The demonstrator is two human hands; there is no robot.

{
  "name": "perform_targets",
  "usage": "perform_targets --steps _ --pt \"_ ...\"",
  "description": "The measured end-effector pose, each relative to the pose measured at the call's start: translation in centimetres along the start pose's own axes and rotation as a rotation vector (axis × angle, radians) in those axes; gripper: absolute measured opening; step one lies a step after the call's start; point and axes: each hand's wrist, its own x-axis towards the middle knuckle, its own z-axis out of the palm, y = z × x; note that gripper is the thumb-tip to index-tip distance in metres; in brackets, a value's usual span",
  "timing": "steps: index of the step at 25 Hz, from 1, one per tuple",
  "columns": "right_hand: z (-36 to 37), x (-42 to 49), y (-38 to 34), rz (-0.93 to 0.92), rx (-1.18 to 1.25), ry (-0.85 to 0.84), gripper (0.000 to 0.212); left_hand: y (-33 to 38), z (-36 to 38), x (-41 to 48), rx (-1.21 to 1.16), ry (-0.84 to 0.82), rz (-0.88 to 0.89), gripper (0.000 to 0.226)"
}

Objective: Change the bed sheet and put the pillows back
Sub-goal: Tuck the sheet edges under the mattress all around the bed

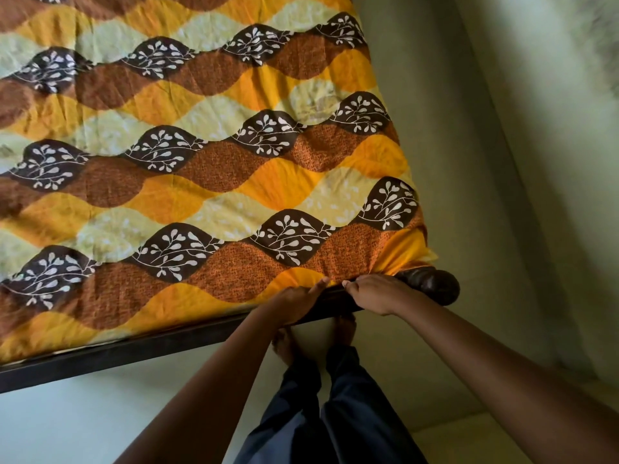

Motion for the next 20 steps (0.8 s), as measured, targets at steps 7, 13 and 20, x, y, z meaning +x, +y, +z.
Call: perform_targets --steps 7,13,20 --pt "2.6 -1.7 1.1 0.087 -0.033 0.463 0.046 3.4 1.5 -2.0 0.322 0.067 -0.338 0.034" --pt "0.4 0.6 0.0 0.143 -0.040 0.112 0.060 2.6 1.8 -2.7 -0.007 0.206 -0.397 0.029" --pt "1.4 -3.1 -0.5 0.093 0.447 0.429 0.026 6.1 0.1 -4.2 -0.206 0.232 -0.466 0.033"
